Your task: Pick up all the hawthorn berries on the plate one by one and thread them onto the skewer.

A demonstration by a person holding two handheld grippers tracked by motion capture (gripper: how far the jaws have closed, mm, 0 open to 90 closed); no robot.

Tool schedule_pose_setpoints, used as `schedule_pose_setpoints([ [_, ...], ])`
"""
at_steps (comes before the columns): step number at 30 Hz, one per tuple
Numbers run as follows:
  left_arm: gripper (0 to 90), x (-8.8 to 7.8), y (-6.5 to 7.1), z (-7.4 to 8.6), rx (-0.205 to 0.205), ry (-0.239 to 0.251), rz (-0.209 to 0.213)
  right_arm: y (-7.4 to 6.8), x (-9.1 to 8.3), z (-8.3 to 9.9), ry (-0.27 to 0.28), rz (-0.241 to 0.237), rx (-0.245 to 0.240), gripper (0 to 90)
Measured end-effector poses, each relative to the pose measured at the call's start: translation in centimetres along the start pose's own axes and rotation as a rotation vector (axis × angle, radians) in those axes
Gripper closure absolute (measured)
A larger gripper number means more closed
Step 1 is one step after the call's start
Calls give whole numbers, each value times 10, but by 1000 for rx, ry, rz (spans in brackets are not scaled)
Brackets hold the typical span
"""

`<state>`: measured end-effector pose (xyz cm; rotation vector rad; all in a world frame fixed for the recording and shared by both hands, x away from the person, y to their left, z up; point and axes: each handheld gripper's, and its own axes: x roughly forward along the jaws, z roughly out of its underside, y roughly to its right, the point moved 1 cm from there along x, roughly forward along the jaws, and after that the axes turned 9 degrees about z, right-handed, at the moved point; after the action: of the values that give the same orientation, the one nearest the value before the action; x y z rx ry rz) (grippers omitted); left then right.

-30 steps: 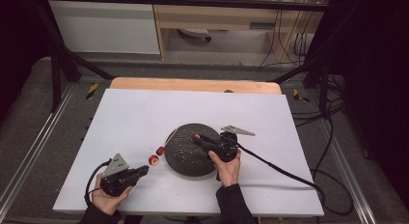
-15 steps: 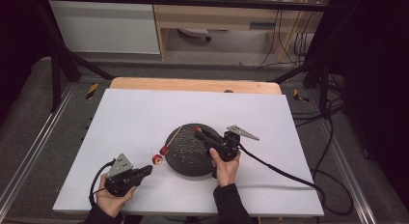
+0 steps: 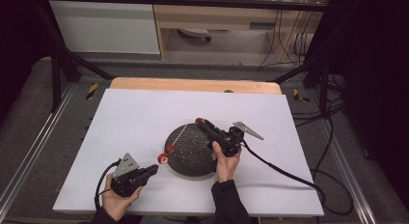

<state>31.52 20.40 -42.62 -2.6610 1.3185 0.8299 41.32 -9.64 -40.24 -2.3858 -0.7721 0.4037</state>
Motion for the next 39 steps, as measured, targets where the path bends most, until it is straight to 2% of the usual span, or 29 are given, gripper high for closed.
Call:
schedule_pose_setpoints([
  [7,879,5,8,-9,2,15,17,1,1,-9,56,-16,48,631],
  [15,879,11,16,-17,4,23,33,2,2,-16,96,-30,84,631],
  [27,879,19,26,-28,7,49,47,3,3,-20,130,-48,130,632],
  [39,879,23,26,-30,-5,67,44,1,1,-20,136,-70,160,632],
])
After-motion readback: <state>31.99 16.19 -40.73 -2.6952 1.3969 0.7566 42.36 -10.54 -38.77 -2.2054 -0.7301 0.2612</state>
